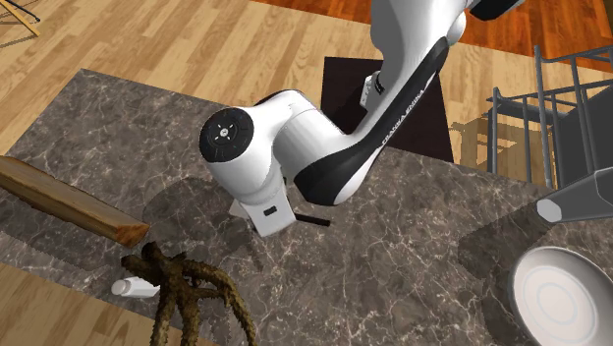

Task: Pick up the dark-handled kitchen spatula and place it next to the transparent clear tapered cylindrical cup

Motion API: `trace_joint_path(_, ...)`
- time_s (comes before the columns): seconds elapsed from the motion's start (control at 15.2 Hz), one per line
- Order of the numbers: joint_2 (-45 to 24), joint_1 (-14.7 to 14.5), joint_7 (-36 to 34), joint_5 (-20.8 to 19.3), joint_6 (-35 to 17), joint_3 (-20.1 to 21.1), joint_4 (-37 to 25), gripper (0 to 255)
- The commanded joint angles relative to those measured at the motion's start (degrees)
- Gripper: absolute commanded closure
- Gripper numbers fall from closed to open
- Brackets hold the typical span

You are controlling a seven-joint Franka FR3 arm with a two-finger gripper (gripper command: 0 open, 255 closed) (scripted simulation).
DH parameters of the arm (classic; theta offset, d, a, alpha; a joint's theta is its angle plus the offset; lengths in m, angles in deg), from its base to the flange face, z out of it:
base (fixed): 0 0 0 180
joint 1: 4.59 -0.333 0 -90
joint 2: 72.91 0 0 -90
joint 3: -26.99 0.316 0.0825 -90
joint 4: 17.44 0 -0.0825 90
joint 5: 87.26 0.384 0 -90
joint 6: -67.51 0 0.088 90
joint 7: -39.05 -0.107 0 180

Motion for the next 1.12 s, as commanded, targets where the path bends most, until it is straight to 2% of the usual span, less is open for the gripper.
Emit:
trace_joint_path(0.0, 0.43, -0.16, -0.52, -0.5, 1.29, -0.24, -1.01, 255)
trace_joint_path(1.06, 3.57, -0.28, -3.2, -3.71, 11.94, -1.91, -9.74, 255)
